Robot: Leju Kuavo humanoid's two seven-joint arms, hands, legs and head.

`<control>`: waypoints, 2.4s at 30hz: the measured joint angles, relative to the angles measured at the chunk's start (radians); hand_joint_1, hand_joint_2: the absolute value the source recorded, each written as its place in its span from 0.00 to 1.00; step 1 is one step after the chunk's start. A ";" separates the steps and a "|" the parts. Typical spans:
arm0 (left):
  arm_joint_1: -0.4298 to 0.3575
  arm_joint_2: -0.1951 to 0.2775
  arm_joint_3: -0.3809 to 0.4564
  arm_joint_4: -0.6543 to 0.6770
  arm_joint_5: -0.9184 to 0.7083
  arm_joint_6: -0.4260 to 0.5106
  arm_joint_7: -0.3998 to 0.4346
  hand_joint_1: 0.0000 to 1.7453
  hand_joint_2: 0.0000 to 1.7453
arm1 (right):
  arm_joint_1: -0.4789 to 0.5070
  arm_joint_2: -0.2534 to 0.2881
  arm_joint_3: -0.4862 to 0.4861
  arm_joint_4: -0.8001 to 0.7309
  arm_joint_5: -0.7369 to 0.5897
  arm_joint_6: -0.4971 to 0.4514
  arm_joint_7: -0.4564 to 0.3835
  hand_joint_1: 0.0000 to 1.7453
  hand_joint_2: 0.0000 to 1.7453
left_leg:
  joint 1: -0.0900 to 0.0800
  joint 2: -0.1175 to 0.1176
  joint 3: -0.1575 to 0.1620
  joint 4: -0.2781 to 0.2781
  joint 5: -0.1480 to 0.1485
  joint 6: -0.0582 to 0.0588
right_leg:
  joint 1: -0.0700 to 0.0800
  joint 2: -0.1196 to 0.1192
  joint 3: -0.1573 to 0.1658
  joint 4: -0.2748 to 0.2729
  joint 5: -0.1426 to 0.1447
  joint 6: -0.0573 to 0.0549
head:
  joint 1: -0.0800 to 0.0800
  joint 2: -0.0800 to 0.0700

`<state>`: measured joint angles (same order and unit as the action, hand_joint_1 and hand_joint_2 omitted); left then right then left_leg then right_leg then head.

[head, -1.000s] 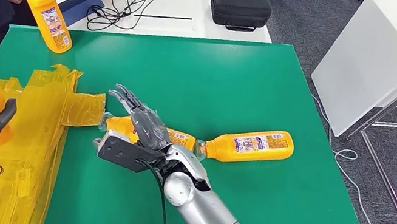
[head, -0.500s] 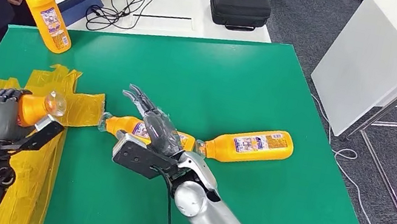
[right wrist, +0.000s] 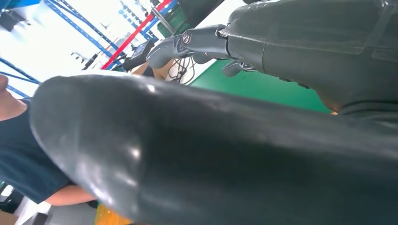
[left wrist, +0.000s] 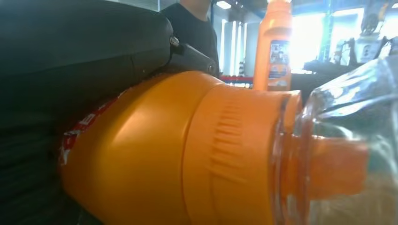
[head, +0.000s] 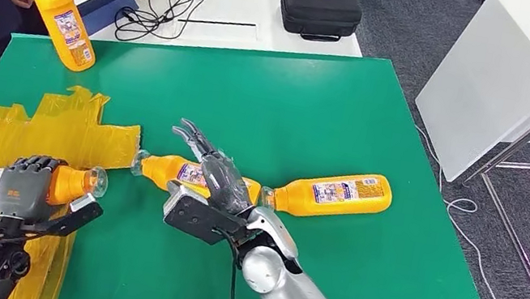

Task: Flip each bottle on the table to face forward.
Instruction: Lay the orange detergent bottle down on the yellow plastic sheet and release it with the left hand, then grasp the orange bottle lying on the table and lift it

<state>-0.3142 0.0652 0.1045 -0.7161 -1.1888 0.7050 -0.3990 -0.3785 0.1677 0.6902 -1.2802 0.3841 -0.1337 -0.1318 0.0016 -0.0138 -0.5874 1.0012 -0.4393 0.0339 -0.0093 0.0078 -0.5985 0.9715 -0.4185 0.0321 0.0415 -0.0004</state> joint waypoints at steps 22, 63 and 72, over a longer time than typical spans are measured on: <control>0.024 -0.009 -0.036 0.074 0.058 0.006 -0.035 0.00 0.00 | -0.044 0.003 0.012 0.083 -0.041 0.009 -0.037 0.00 0.00 | 0.000 -0.007 0.006 0.000 0.000 0.000 | -0.001 -0.006 0.008 0.000 0.000 0.000 | 0.000 0.000; 0.254 -0.019 -0.186 -0.749 1.231 -0.237 -0.231 0.00 0.00 | -0.185 0.006 0.009 0.431 0.347 -0.061 0.223 0.00 1.00 | -0.003 -0.010 0.001 0.000 0.001 0.001 | -0.003 -0.009 0.003 0.000 0.000 0.000 | 0.000 0.000; 0.207 -0.052 -0.206 -0.801 1.265 -0.232 -0.244 0.00 0.00 | -0.197 0.017 -0.020 0.530 0.412 -0.002 0.251 0.00 1.00 | -0.003 -0.006 0.001 0.000 0.001 0.001 | -0.002 -0.006 0.002 0.000 0.000 0.000 | 0.000 0.000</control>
<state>-0.1071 0.0131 -0.1019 -1.5171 0.0766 0.4726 -0.6433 -0.5756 0.1845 0.6701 -0.7506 0.7961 -0.1358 0.1187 -0.0013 -0.0200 -0.5864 1.0014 -0.4380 0.0352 -0.0112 0.0014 -0.5969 0.9716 -0.4184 0.0325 0.0412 -0.0004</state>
